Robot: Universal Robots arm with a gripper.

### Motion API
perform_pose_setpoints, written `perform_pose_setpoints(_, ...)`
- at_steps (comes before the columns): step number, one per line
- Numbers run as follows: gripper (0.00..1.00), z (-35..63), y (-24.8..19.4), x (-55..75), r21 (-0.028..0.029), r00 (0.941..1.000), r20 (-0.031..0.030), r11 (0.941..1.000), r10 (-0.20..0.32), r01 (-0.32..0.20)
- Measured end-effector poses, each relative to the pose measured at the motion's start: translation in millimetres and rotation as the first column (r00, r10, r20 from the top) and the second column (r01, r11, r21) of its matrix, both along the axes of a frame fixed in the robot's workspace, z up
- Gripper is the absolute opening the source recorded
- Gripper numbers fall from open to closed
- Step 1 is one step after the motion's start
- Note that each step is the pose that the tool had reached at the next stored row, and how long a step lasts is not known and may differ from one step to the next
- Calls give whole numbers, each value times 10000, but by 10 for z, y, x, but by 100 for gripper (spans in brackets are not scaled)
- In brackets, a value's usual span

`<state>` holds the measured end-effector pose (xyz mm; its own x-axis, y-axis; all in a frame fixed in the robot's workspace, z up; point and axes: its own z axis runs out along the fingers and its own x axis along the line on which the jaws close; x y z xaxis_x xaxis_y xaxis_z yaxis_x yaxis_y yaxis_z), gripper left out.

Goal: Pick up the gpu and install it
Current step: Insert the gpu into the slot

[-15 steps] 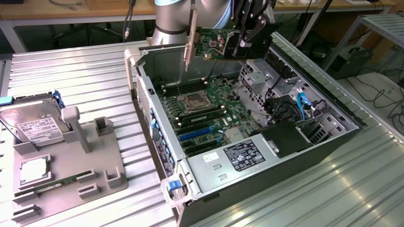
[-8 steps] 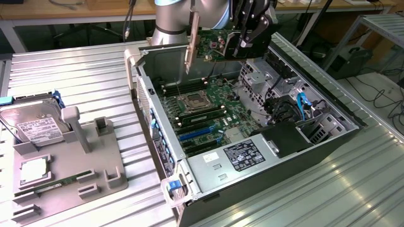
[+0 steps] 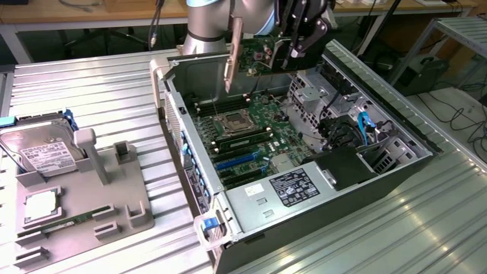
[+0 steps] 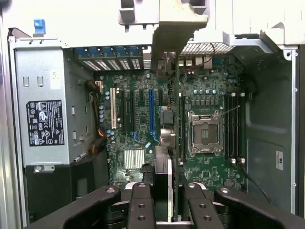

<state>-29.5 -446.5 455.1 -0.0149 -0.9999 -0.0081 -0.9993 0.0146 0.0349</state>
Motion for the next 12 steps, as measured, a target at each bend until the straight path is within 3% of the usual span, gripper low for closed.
perform_pose_setpoints(12,28,-8,-3,-2,0,9948,0,9948,1019,-1019)
